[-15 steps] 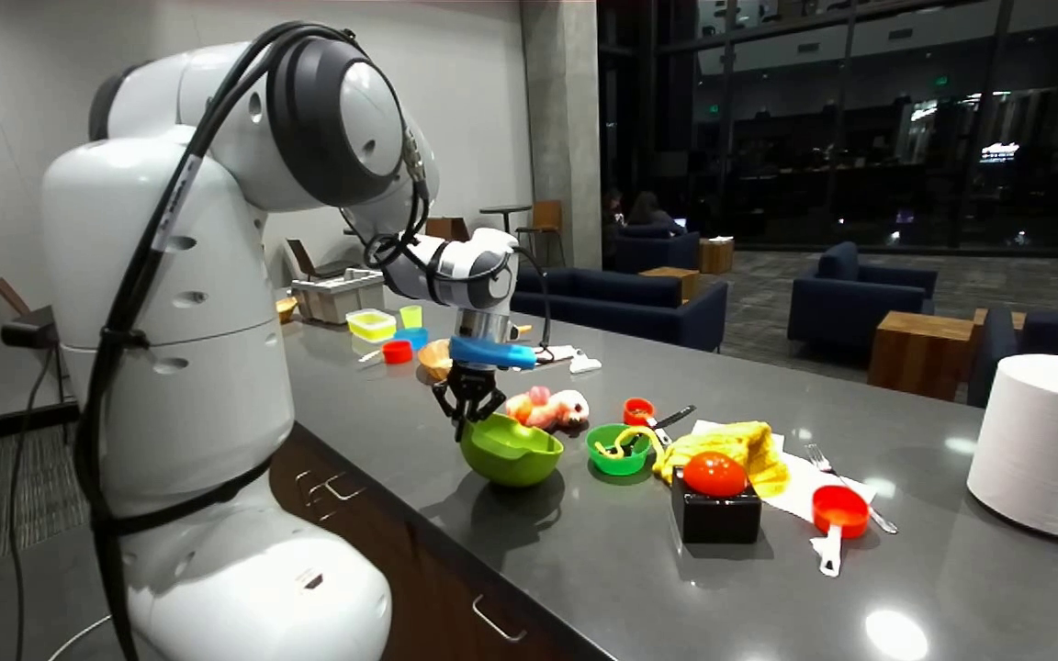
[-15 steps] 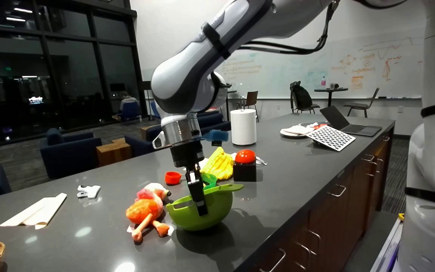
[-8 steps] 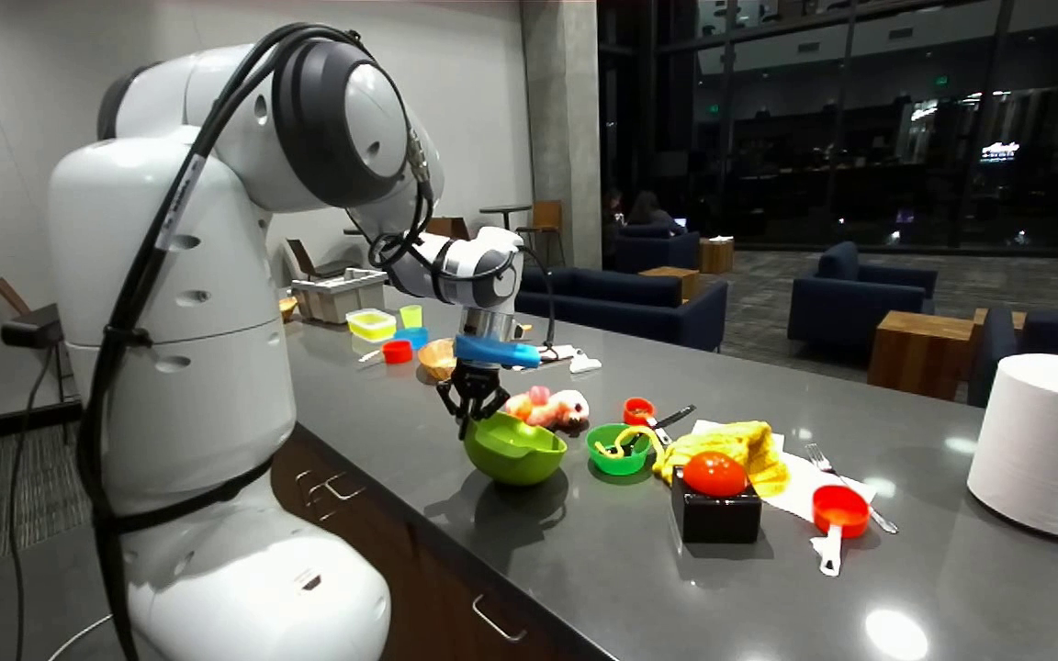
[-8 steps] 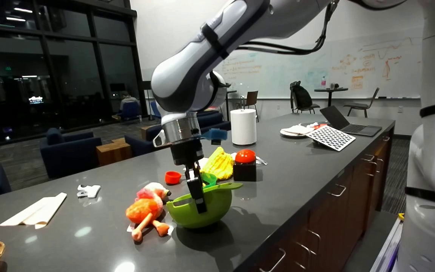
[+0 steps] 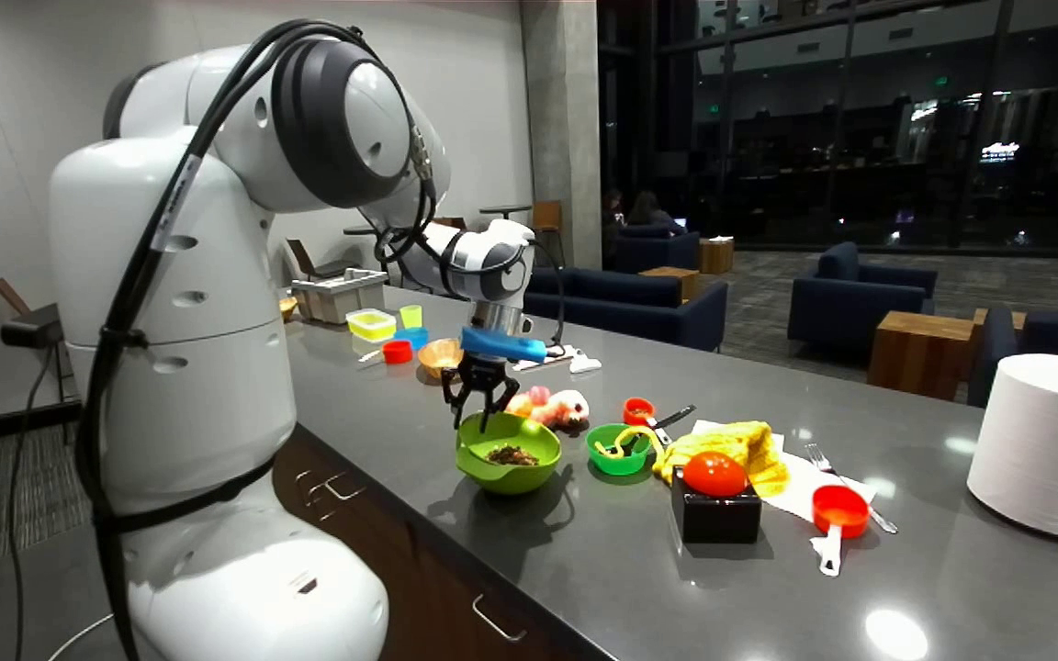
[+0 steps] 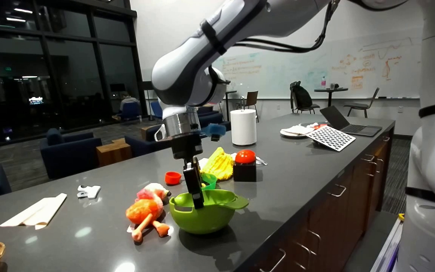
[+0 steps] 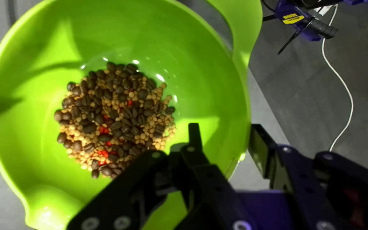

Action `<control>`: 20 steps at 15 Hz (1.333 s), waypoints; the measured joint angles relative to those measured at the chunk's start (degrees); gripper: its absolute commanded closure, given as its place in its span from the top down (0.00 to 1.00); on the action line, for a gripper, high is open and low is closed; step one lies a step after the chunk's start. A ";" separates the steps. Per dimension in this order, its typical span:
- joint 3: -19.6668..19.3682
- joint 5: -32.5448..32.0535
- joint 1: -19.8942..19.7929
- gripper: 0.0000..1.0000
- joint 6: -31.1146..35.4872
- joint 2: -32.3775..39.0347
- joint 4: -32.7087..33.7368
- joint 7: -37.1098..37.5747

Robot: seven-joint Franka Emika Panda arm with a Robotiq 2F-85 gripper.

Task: Move the light green bowl to the left

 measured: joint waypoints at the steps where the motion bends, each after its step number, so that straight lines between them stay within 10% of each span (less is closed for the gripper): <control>1: -0.04 0.36 -0.21 0.83 -0.10 0.00 0.20 0.00; 4: -0.22 1.20 -0.85 1.00 -0.55 0.00 0.84 0.00; 20: -3.63 -0.96 -4.03 1.00 7.36 -1.25 1.72 7.23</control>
